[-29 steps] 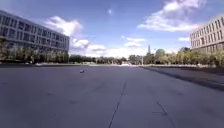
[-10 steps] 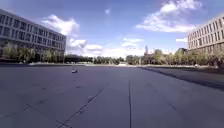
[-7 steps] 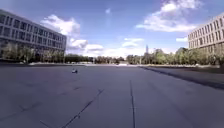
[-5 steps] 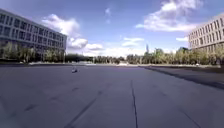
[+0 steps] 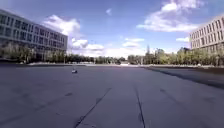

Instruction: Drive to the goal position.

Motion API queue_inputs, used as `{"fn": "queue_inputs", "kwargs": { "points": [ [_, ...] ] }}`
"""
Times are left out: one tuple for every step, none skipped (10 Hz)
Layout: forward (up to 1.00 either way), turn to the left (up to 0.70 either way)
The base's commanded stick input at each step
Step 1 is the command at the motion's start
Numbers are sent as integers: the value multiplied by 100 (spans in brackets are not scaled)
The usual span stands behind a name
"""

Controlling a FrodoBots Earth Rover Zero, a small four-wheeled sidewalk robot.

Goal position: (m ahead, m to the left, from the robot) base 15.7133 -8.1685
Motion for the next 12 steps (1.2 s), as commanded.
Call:
{"fn": "queue_inputs", "kwargs": {
  "points": [
    [70, -7],
    [70, 0],
    [70, 0],
    [70, 0],
    [70, 0],
    [70, 0],
    [70, 0],
    [70, 0],
    [70, 0],
    [70, 0],
    [70, 0],
    [70, 0]
  ]
}}
